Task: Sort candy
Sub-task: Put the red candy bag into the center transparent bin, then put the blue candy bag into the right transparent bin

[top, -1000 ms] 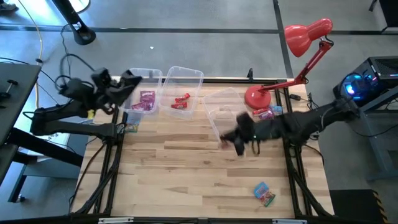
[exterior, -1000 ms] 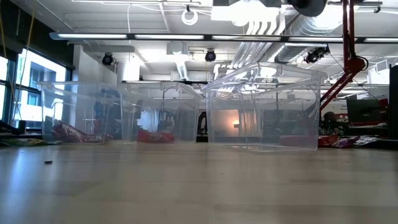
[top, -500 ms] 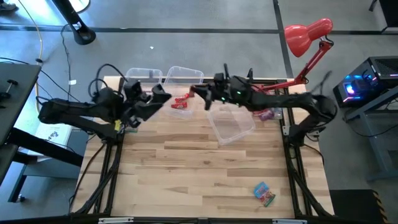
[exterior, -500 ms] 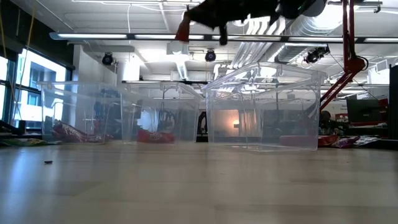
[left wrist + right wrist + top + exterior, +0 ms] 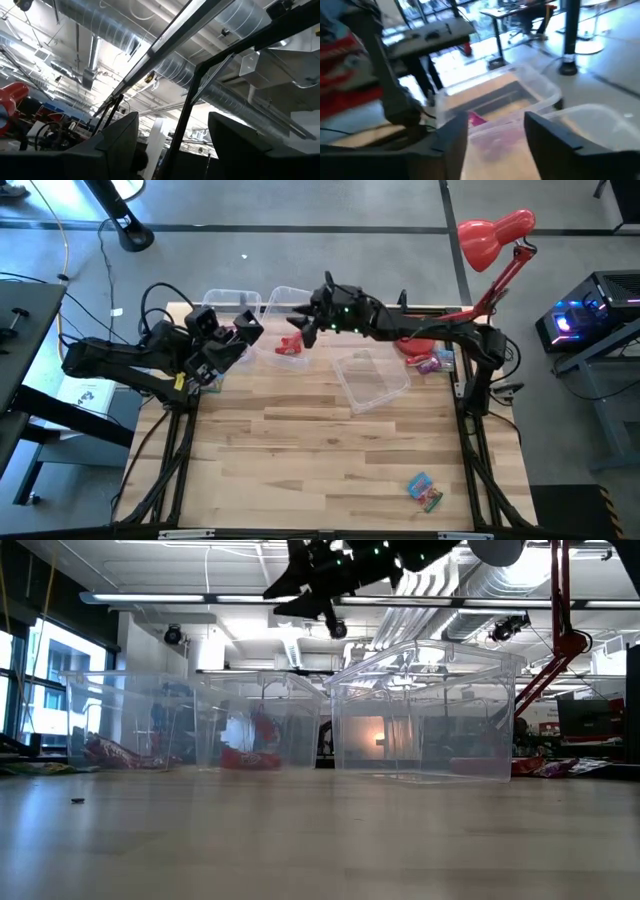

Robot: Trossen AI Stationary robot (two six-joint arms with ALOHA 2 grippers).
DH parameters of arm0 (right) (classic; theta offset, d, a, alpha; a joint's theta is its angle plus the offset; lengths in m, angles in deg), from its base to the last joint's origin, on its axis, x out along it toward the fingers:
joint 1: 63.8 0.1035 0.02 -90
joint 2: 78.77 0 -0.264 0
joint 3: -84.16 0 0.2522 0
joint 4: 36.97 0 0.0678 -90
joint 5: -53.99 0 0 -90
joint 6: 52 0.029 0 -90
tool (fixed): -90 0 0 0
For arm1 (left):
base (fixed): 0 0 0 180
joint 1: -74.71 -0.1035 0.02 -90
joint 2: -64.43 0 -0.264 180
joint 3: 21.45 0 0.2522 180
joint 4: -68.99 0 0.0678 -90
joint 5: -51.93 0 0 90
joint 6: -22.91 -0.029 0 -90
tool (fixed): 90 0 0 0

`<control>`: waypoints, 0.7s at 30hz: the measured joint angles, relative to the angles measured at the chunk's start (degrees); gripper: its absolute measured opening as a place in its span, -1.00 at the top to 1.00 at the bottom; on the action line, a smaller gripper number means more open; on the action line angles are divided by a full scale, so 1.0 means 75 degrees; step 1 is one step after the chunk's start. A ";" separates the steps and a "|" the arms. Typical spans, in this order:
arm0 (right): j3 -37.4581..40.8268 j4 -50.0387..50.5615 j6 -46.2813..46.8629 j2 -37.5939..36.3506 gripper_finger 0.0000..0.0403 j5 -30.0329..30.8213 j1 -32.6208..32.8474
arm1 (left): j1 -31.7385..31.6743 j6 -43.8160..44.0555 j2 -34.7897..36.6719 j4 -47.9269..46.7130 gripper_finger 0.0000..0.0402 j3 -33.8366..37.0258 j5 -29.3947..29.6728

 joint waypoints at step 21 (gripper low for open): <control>-0.2802 1.0326 -0.1665 -0.0087 -0.17 -0.2306 0.1756 | -0.0097 -0.0392 0.0003 -0.0410 -0.17 0.0000 -0.0115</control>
